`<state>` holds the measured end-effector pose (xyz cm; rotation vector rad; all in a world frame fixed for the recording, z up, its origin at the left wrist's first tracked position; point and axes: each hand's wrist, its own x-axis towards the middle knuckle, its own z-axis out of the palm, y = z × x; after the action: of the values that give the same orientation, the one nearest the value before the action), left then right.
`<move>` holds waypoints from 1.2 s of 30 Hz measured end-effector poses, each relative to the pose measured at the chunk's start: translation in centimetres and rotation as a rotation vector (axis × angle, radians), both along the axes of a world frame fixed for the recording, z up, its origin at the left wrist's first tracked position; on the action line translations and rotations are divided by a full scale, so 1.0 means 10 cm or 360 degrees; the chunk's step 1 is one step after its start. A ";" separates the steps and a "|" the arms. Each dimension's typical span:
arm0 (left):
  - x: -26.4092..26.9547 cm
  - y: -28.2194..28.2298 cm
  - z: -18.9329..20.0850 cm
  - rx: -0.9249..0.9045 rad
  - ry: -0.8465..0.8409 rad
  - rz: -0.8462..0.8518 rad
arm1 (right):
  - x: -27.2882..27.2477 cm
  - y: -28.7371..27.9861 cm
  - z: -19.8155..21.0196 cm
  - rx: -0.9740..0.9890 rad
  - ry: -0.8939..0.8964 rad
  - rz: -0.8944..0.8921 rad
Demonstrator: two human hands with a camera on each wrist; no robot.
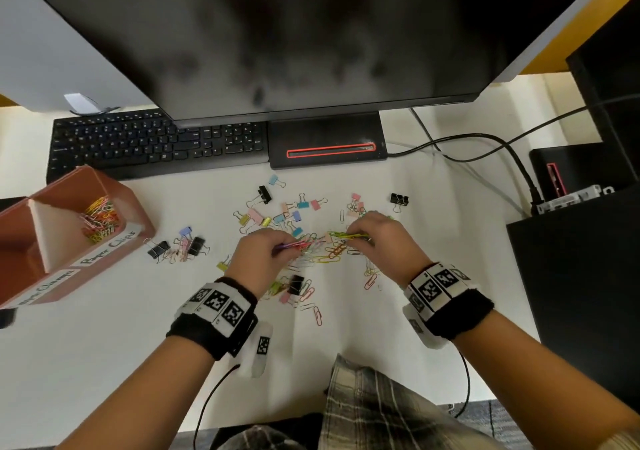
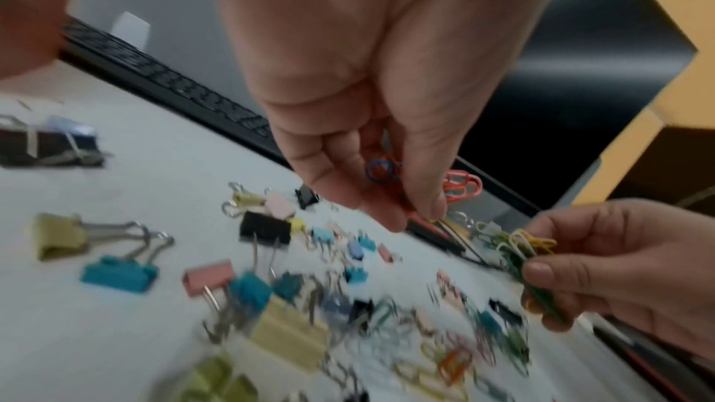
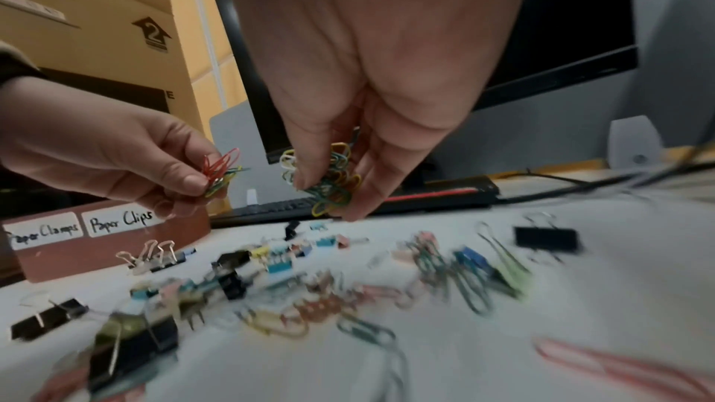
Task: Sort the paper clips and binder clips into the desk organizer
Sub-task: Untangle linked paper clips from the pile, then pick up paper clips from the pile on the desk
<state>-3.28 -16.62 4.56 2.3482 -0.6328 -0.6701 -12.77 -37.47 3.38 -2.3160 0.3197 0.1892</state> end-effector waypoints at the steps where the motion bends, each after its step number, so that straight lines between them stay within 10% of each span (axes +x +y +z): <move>1: 0.03 0.09 0.09 -0.0021 0.0009 0.0041 | 0.06 0.06 0.05 0.0001 -0.0029 0.0021; 12: 0.96 1.81 0.78 -0.0016 -0.0144 0.0759 | 1.67 1.91 0.65 0.0280 -0.0444 0.0381; 19: 1.52 2.37 0.55 -0.0112 0.0239 0.0953 | 2.47 2.91 0.59 0.0409 0.0004 0.0398; 26: 1.40 2.40 0.58 -0.0355 0.0297 0.1013 | 2.20 2.48 0.52 0.0535 -0.0040 0.0136; 36: 0.47 1.00 0.21 -0.0172 0.0300 0.0003 | 0.58 0.87 0.11 0.0043 0.0174 -0.0230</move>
<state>1.39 -6.63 6.66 2.1551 -0.5681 -0.8243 -6.99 -28.75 4.52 -2.2502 0.5342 0.2469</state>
